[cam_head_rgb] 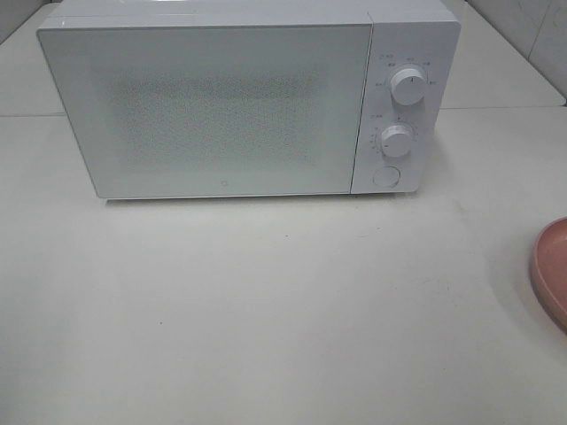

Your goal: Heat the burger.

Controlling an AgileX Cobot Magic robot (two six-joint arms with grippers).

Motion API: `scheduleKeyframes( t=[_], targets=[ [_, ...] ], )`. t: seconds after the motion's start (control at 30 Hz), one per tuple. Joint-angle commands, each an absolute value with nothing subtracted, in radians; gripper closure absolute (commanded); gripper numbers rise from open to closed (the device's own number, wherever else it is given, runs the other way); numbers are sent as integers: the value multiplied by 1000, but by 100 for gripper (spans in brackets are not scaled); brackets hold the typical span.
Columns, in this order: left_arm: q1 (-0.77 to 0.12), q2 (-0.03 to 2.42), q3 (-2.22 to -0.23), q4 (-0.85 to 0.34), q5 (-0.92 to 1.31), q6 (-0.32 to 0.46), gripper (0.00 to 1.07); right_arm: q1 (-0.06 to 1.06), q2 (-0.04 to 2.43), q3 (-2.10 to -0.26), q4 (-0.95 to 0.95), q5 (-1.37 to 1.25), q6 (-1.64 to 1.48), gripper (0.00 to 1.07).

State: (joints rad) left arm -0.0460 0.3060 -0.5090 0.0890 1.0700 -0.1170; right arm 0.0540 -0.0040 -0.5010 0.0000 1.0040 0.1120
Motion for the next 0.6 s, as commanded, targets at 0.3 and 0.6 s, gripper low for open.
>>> scheduleKeyframes(
  t=[0.3, 0.6],
  targets=[
    [-44, 49, -500, 86, 1041, -113, 8, 48, -32, -499, 0, 1000, 118, 32],
    [-44, -32, -500, 59, 1041, -120, 8, 48, -29, -499, 0, 1000, 118, 32]
  ],
)
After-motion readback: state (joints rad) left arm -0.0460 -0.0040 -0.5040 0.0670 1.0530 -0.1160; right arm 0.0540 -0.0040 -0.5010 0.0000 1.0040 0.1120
